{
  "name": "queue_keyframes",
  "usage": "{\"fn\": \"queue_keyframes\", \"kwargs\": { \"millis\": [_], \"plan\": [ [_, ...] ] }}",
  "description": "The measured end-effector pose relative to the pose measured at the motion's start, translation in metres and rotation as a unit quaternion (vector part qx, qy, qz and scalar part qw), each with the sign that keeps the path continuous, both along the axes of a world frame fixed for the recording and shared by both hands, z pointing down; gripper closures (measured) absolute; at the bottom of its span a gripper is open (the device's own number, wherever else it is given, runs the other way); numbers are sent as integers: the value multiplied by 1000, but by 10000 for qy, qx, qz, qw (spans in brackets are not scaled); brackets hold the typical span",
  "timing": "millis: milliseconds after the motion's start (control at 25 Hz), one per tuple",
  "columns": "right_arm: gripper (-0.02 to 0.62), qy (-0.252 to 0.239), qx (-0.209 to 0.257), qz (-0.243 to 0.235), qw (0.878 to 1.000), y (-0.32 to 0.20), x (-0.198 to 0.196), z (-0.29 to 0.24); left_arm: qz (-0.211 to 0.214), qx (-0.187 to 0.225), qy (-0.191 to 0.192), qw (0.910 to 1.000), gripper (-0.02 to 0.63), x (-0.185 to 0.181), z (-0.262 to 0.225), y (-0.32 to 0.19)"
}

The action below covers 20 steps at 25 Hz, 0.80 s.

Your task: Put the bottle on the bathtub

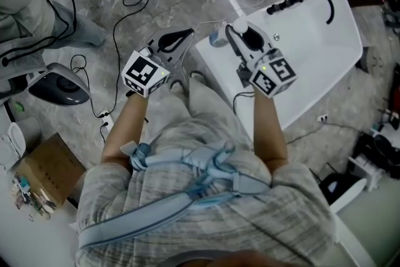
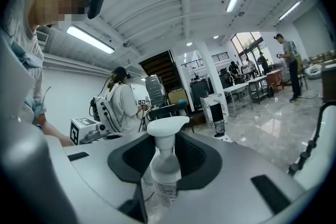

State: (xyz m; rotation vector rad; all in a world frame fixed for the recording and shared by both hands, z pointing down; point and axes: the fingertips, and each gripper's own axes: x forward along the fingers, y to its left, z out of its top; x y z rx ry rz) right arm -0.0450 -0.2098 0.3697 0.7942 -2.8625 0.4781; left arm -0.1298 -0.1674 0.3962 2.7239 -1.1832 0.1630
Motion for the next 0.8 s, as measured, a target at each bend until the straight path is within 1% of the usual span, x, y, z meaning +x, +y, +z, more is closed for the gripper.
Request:
{"fn": "queue_keyframes", "kwargs": {
  "millis": [120,240,360,520,680,800],
  "plan": [
    [479,183,-22,2,9998,-10,8,18,39,-53,11,10000,603,11,4,-14],
    [479,250,-112,7,9996,-17,20,37,61,-136,82,9999,603,25,12,-22],
    [479,386,-249,52,9989,-38,26,62,115,-323,-43,9994,603,37,30,-42],
    [479,558,-387,123,9976,-57,39,102,138,-564,27,9983,603,51,53,-58],
    [479,586,-652,373,9955,-75,50,137,148,-791,107,9967,603,55,79,-66],
    [479,665,-832,613,9924,-88,63,163,137,-941,26,9955,603,58,98,-71]
  ]
}}
